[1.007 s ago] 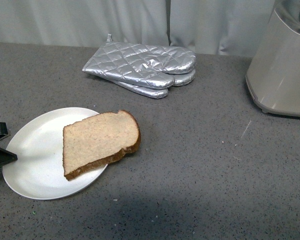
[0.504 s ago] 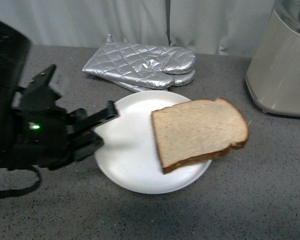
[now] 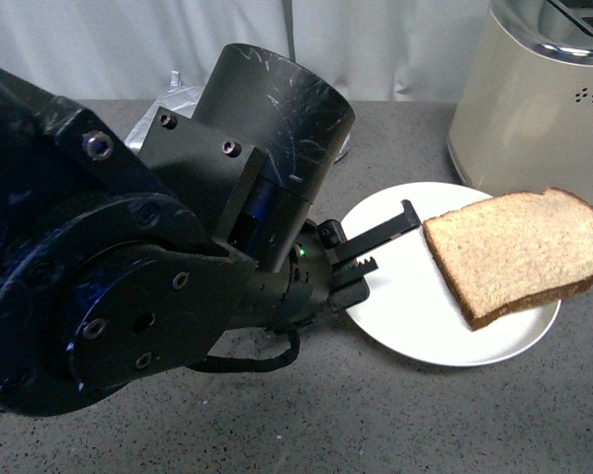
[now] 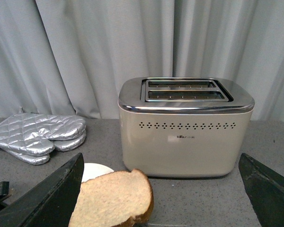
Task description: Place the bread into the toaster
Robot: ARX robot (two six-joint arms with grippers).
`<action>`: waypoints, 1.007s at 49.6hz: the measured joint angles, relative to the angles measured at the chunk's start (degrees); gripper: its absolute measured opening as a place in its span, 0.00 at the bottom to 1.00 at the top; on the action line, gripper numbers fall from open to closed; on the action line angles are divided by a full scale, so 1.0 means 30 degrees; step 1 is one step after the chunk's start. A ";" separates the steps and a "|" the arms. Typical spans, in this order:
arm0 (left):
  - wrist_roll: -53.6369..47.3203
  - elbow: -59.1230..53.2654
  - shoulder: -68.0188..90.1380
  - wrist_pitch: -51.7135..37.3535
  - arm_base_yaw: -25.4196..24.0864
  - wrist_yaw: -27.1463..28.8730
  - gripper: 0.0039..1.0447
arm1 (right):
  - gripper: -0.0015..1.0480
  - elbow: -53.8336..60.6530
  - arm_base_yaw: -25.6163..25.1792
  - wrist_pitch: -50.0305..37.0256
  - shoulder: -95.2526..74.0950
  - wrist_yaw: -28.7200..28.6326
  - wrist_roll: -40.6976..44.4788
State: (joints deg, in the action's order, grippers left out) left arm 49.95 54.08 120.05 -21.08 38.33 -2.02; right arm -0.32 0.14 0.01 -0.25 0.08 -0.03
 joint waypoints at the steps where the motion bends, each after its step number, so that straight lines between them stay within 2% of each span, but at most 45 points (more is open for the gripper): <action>1: 0.0044 0.0095 0.0051 0.0029 0.0015 0.0058 0.03 | 0.91 0.0000 0.0000 0.0000 0.0000 0.0000 0.0000; 27: 0.0546 0.0357 0.0481 0.0117 0.0102 0.0423 0.03 | 0.91 0.0000 0.0000 0.0000 0.0000 -0.0007 0.0000; 32: 0.0641 0.0284 0.0466 0.0554 -0.0015 0.1122 0.17 | 0.91 0.0000 0.0000 0.0000 0.0000 -0.0007 0.0000; 39: 0.0896 -0.0984 -0.0663 0.0634 -0.0882 0.1173 0.42 | 0.91 0.0000 0.0000 0.0000 0.0000 0.0000 0.0000; 45: 0.0685 -0.3264 -0.3614 0.0284 -0.2739 0.0933 0.65 | 0.91 0.0000 0.0000 0.0000 0.0000 0.0000 0.0000; 50: 0.0073 -0.5202 -0.6244 0.0437 -0.4707 0.0605 0.79 | 0.91 0.0000 0.0000 0.0000 0.0000 0.0000 0.0000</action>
State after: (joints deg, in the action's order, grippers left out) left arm 50.17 38.48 101.32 -19.77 24.21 -0.21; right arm -0.32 0.14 0.01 -0.25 0.08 -0.03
